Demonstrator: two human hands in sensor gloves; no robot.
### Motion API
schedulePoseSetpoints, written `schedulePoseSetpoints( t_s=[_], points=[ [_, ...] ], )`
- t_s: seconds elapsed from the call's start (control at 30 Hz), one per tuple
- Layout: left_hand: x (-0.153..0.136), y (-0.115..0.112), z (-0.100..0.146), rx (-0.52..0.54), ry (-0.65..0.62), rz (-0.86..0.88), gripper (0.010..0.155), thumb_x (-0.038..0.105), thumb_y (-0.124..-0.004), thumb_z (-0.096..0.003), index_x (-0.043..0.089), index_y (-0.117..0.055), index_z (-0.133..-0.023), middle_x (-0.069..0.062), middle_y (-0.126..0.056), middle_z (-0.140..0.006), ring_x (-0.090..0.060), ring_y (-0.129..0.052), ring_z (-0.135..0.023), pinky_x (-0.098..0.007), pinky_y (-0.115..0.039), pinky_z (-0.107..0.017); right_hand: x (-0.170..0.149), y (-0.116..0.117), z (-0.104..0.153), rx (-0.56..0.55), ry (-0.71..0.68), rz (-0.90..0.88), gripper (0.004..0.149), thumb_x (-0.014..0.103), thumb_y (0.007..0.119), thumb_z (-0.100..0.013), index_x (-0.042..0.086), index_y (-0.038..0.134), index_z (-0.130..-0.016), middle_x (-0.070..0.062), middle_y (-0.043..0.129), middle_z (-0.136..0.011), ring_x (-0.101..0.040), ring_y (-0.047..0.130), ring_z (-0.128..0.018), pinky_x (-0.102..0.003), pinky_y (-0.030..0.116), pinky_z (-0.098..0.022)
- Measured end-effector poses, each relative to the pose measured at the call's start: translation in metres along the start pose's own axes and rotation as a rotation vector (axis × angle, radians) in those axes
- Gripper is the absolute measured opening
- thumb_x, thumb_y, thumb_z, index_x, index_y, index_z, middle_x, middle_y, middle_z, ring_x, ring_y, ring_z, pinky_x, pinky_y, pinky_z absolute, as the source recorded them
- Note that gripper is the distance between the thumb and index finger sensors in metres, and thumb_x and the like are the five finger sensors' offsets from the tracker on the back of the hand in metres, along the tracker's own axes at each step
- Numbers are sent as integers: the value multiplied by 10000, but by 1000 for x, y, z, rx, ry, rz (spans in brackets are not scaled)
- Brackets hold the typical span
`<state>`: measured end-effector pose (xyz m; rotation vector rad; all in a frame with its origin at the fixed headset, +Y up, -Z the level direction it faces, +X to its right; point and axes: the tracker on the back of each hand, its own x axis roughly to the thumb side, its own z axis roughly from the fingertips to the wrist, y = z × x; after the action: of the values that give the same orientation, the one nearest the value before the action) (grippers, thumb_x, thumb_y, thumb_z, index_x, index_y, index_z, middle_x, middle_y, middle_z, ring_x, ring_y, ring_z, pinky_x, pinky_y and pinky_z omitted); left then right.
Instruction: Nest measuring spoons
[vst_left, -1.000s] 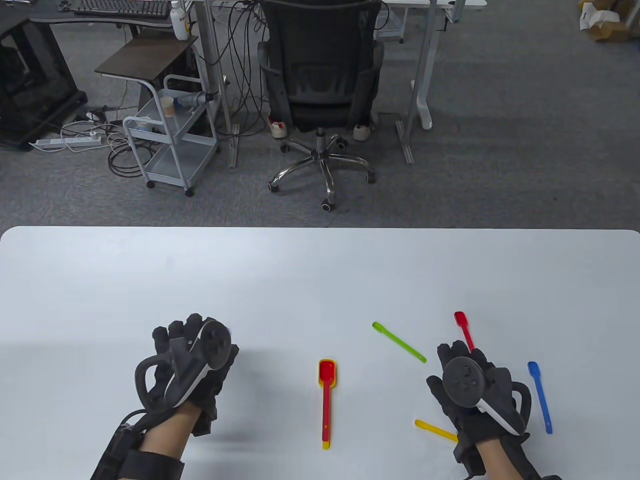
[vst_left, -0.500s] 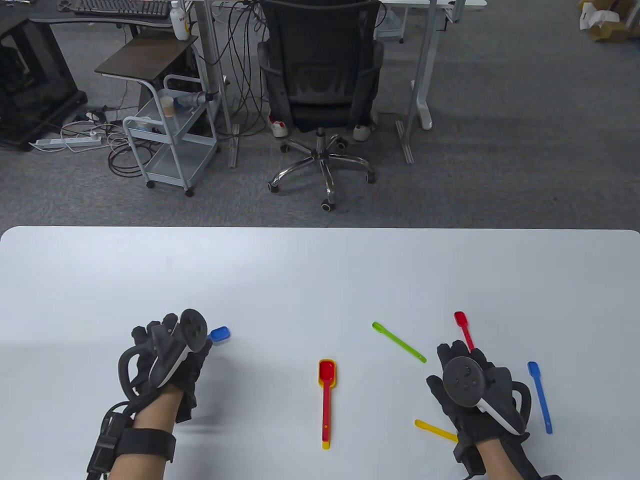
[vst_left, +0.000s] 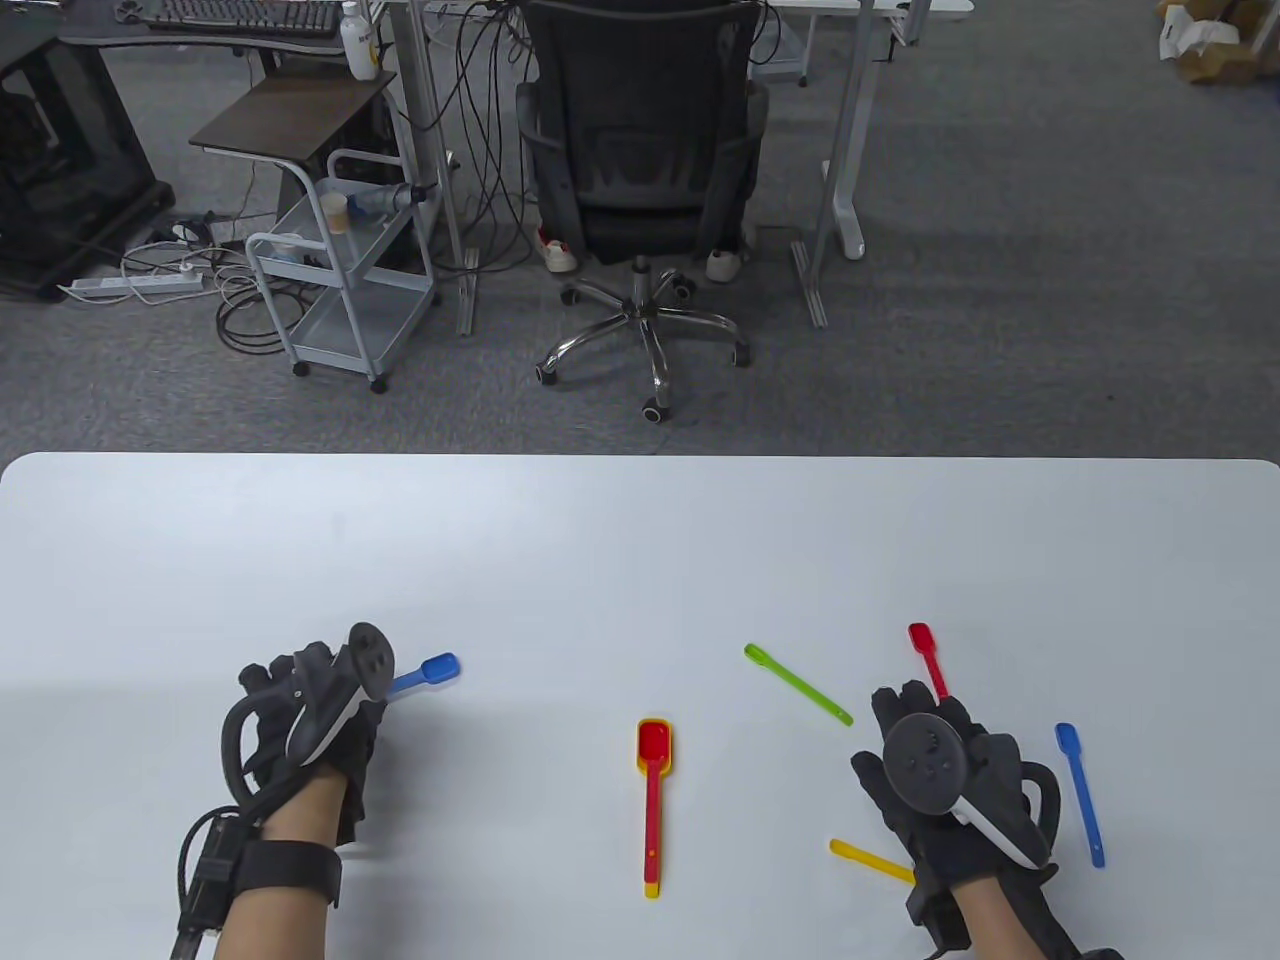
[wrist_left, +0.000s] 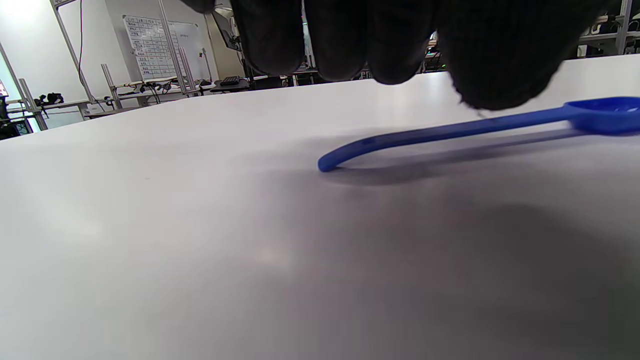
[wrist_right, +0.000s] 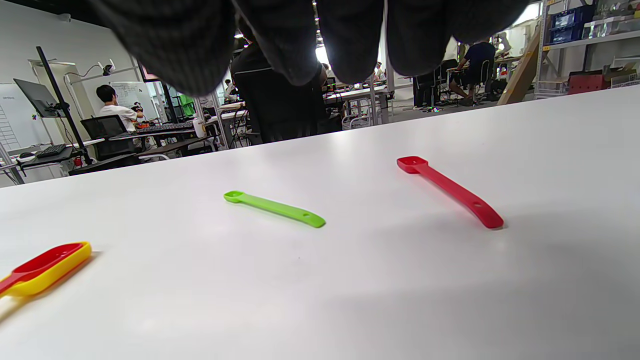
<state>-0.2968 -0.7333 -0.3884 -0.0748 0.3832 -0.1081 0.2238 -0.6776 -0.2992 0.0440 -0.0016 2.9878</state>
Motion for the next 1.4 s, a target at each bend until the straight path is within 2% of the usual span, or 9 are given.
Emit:
schedulePoseSetpoints(
  t_s=[0.37,0.6,0.9,1.4],
  points=[
    [2,-13,-5,-15,-4,-19,605,502,-929,-397,348,-822,-973,30,-765,-1138,-351,-818,-1095,-593,-536,-838,1,1,0,5,1,8,675,469,712,-525,152,617,-1113,-238,583,-1212,-576,618,-1018,-669,548,-693],
    [0,-19,-9,-21,5,-31,539,474,-933,-402,361,-865,-925,34,-777,-1131,-346,-832,-1087,-592,-542,-835,1,1,-1,7,3,10,676,469,712,-525,151,616,-1114,-239,585,-1211,-578,619,-1017,-669,547,-693],
    [-1,-17,-9,-22,6,-19,471,438,-936,-409,355,-893,-871,44,-781,-1127,-331,-835,-1089,-584,-538,-845,2,1,0,8,4,15,676,468,712,-524,152,616,-1114,-238,584,-1212,-579,617,-1016,-669,547,-693],
    [-2,-17,-10,-33,-2,-17,449,421,-932,-413,367,-898,-857,39,-782,-1127,-326,-831,-1092,-586,-525,-851,2,1,-1,7,4,17,676,467,712,-525,151,615,-1114,-238,585,-1212,-578,616,-1018,-668,546,-694]
  ],
)
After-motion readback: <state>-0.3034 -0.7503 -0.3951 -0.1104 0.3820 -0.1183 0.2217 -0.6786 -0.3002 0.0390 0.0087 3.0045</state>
